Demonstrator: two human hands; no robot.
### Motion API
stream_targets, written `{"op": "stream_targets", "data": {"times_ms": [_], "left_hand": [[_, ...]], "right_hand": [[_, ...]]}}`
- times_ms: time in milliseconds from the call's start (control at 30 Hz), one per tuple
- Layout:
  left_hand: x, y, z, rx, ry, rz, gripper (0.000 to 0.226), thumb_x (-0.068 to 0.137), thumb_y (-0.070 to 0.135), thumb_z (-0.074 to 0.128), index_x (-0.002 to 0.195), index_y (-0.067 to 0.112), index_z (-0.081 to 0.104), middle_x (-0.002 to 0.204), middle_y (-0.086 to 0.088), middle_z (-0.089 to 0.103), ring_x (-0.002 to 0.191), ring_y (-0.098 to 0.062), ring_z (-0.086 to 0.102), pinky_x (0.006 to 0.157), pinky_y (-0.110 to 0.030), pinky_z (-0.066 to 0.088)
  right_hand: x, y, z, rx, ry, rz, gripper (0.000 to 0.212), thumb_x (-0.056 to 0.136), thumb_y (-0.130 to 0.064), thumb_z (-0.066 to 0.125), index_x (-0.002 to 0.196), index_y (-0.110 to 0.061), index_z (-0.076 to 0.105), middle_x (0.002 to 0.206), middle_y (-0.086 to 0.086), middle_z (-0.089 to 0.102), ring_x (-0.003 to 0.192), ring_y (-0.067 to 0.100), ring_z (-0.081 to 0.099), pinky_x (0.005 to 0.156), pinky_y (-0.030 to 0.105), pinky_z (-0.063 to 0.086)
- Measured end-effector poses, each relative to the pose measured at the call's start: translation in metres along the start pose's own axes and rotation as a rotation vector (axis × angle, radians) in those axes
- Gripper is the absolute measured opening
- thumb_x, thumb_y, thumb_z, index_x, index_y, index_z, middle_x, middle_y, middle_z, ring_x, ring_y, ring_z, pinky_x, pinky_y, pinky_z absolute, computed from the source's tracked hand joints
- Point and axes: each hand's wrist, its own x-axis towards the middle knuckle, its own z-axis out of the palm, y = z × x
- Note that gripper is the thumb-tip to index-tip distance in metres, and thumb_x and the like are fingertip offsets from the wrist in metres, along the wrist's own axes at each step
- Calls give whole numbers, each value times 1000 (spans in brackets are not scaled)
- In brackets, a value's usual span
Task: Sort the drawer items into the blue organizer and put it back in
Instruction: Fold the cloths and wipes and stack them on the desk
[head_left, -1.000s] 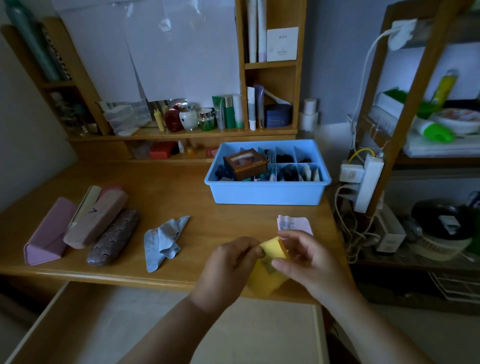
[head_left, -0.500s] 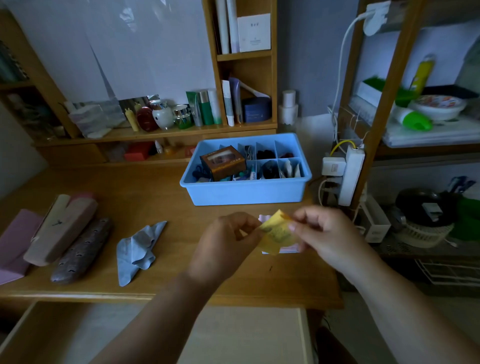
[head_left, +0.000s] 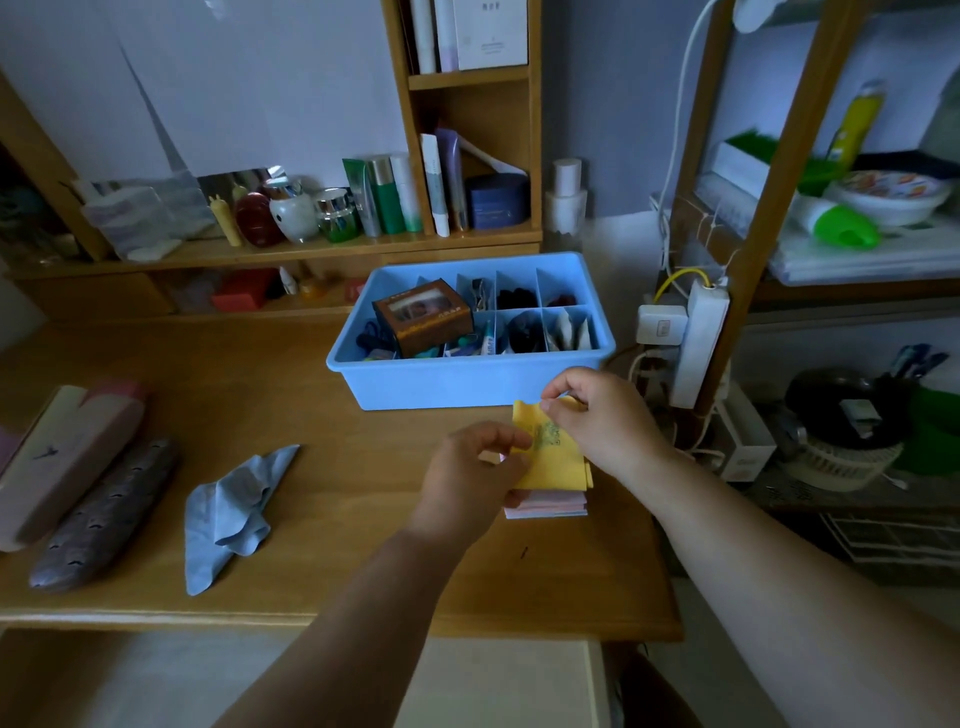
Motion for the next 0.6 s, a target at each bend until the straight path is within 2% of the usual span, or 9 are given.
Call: {"op": "stream_targets", "data": {"times_ms": [200, 300, 367, 433, 500, 600], "left_hand": [[0, -6, 0, 75, 47, 27, 23, 87, 5, 61, 89, 27, 66, 85, 3, 64, 44, -3, 59, 46, -17, 48], [-1, -3, -4, -94, 46, 0, 25, 89, 0, 57, 92, 22, 67, 83, 2, 63, 48, -6, 59, 50, -18, 49], [-3, -1, -6, -216, 30, -40, 24, 90, -1, 56, 93, 20, 68, 82, -2, 64, 52, -8, 60, 53, -20, 51], [-4, -1, -6, -215, 8, -50, 24, 89, -1, 57, 94, 20, 68, 87, -10, 64, 53, -8, 59, 53, -21, 52], [-6, 0, -4, -186, -4, -34, 24, 89, 0, 58, 94, 21, 68, 90, -14, 64, 51, -7, 59, 52, -19, 50], [-5, -1, -3, -108, 6, -2, 26, 90, 3, 57, 94, 26, 68, 90, -4, 66, 52, -5, 62, 53, -17, 51]], "right_hand": [[2, 3, 5, 53, -37, 36, 4, 87, -27, 66, 84, -25, 65, 97, 0, 68, 96, 17, 63, 78, 31, 50], [0, 0, -2, 247, -120, 146, 12, 83, -32, 69, 94, -30, 65, 94, 2, 64, 89, 18, 61, 69, 29, 47], [-2, -2, -7, 434, -211, 249, 20, 81, -23, 72, 97, -32, 65, 93, 1, 62, 84, 15, 60, 62, 21, 45], [-2, -6, -10, 538, -228, 291, 24, 80, -13, 71, 95, -31, 65, 93, 2, 64, 79, 15, 60, 61, 22, 48], [-2, -8, -12, 435, -187, 242, 24, 82, -16, 71, 95, -33, 63, 93, 3, 63, 84, 17, 61, 65, 24, 46], [1, -9, -14, 231, -148, 169, 26, 83, -20, 70, 102, -33, 58, 97, 9, 65, 88, 19, 63, 63, 21, 42]]}}
